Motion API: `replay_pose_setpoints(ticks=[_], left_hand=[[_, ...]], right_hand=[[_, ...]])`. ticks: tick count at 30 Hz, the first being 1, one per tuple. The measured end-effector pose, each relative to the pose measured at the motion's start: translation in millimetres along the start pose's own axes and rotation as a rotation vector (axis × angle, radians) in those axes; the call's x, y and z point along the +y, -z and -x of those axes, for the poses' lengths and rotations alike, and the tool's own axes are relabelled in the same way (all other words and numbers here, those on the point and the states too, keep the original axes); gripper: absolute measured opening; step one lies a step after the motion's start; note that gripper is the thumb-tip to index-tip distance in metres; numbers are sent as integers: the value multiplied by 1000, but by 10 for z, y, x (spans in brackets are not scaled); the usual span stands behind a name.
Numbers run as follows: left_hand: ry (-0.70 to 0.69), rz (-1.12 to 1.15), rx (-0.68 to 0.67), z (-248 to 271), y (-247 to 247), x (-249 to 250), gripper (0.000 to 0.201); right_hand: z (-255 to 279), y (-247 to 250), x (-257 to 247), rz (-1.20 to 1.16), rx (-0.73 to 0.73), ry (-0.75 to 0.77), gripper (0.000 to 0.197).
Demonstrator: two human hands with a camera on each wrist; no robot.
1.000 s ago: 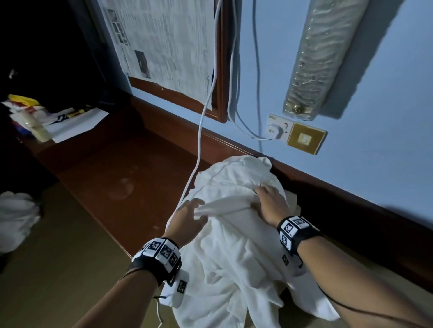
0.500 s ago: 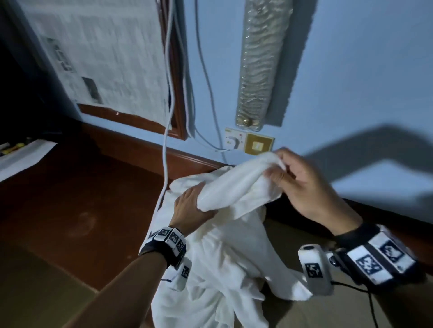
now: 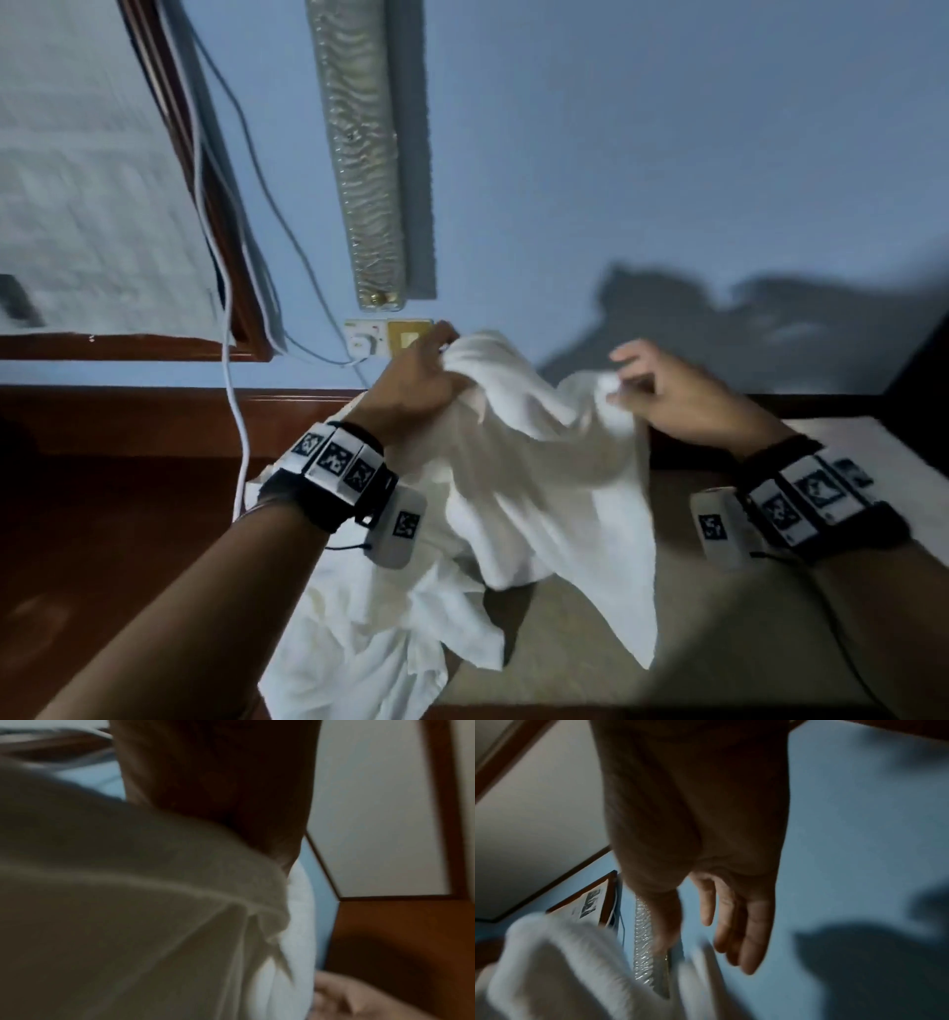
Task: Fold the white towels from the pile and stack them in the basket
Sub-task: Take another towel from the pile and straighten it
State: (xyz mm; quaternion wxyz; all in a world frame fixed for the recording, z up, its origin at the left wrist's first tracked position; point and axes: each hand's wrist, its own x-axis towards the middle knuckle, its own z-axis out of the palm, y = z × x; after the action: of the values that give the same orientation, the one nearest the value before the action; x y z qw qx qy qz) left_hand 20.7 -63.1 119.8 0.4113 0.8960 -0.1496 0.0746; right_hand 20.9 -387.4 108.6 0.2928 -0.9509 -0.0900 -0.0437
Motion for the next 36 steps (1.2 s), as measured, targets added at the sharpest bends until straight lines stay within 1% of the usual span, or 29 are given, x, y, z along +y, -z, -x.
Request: replay_pose_setpoints(ticks=[1, 2, 3, 4, 5, 7, 9, 11, 12, 13, 15, 17, 20, 21, 23, 24, 26, 27, 28, 30, 31, 32, 33, 34, 35, 36], left_hand=[[-44, -6, -24, 5, -23, 265, 15], [-82, 0, -46, 19, -58, 504, 16], [-111, 4, -66, 38, -101, 709, 16], [-139, 10, -82, 64, -136, 887, 18], [-162, 7, -92, 76, -170, 1016, 19], [-195, 17, -107, 95, -206, 1174, 21], [-191, 43, -145, 131, -277, 1168, 31], [-160, 58, -184, 206, -475, 1049, 44], [-134, 80, -201, 252, -635, 950, 51], [-96, 126, -218, 311, -810, 856, 55], [-1, 215, -252, 428, -1133, 691, 57], [60, 233, -249, 506, -1337, 571, 50], [64, 296, -217, 569, -1501, 598, 18], [76, 313, -201, 571, -1535, 677, 13], [121, 360, -183, 570, -1615, 893, 18], [131, 402, -174, 566, -1655, 1025, 20], [80, 429, -105, 556, -1690, 1307, 27], [38, 422, -64, 560, -1692, 1449, 27], [-3, 420, -39, 565, -1682, 1582, 28], [-56, 456, -47, 562, -1669, 1824, 27], [-71, 469, -55, 548, -1667, 1921, 27], [-80, 475, -54, 534, -1680, 2007, 27], [-84, 480, -53, 515, -1708, 2074, 27], [-80, 483, -58, 493, -1750, 2121, 28], [-72, 488, -71, 491, -1806, 2177, 29], [-63, 493, -89, 489, -1871, 2225, 30]], right_hand=[[152, 11, -82, -38, -85, 43, 94], [284, 14, -213, -90, -136, 127, 108], [403, 10, -363, -163, -161, 240, 107], [483, -4, -473, -217, -124, 326, 95], [531, -2, -538, -246, -34, 354, 81], [635, 145, -578, -317, 159, 289, 62], [748, 359, -504, -397, 250, 244, 46], [873, 576, -443, -462, 295, 244, 29], [916, 667, -420, -482, 316, 246, 25], [945, 741, -400, -495, 334, 241, 24], [962, 860, -259, -517, 365, 187, 31], [979, 973, -24, -557, 387, 106, 38], [1045, 1155, 403, -609, 415, 23, 41], [1058, 1203, 563, -604, 407, -4, 39], [1095, 1303, 879, -588, 370, -67, 37], [1098, 1349, 1061, -571, 350, -99, 43], [1099, 1429, 1370, -497, 303, -165, 60], [1095, 1463, 1522, -426, 290, -187, 61], [1111, 1489, 1637, -319, 274, -196, 54], [1153, 1493, 1825, -64, 202, -217, 41], [1174, 1484, 1881, 19, 154, -202, 35], [1199, 1468, 1917, 38, 82, -160, 30], [1251, 1455, 1896, 21, 3, -78, 39], [1289, 1430, 1844, -33, -70, 26, 58], [1343, 1401, 1726, -104, -136, 114, 73], [1395, 1361, 1578, -151, -175, 192, 78]])
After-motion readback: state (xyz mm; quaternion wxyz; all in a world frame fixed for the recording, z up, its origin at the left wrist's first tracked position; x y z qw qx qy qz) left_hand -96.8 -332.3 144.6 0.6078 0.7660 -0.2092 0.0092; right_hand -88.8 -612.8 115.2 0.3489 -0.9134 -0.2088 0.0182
